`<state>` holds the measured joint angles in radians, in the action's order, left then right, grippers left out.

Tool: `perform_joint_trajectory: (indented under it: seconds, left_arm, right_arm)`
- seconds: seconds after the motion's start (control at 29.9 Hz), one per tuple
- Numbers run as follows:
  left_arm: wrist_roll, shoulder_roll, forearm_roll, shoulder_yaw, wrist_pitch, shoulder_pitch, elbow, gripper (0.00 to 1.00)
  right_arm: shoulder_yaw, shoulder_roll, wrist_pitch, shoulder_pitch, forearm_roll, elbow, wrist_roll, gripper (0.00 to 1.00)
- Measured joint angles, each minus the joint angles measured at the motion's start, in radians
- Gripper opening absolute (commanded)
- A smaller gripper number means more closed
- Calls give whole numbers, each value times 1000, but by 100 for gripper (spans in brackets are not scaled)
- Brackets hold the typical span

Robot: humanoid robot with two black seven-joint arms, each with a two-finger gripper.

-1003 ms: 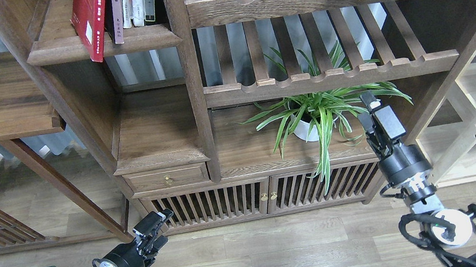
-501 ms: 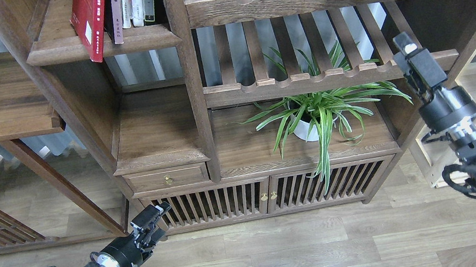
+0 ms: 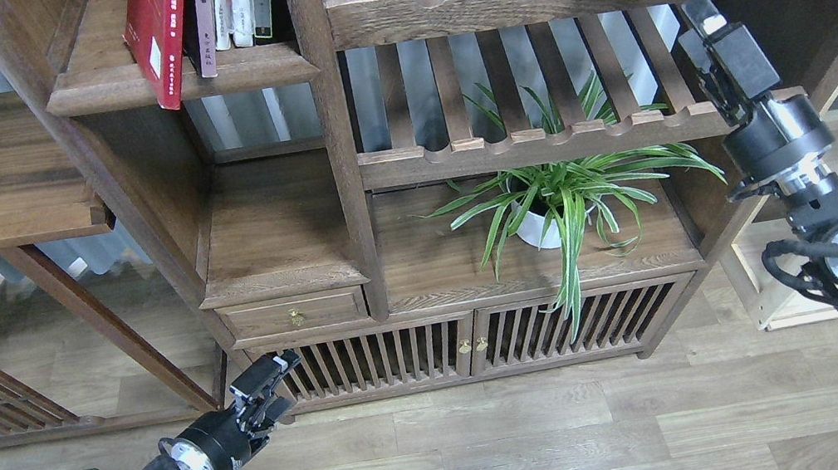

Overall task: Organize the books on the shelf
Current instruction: 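Reach the right gripper up toward the white book on the upper shelf, then push the white book's edge upward with the right gripper, tilting it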

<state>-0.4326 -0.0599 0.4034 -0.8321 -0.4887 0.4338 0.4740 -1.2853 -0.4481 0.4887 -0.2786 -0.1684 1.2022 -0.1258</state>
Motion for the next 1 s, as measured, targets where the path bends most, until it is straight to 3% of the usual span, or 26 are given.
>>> perform_joint_trajectory:
  seconds: [1.0]
  left_arm:
    - [20, -45, 15, -53, 0, -50, 12, 99]
  right_arm:
    - [96, 29, -47, -163, 5, -101, 2, 100]
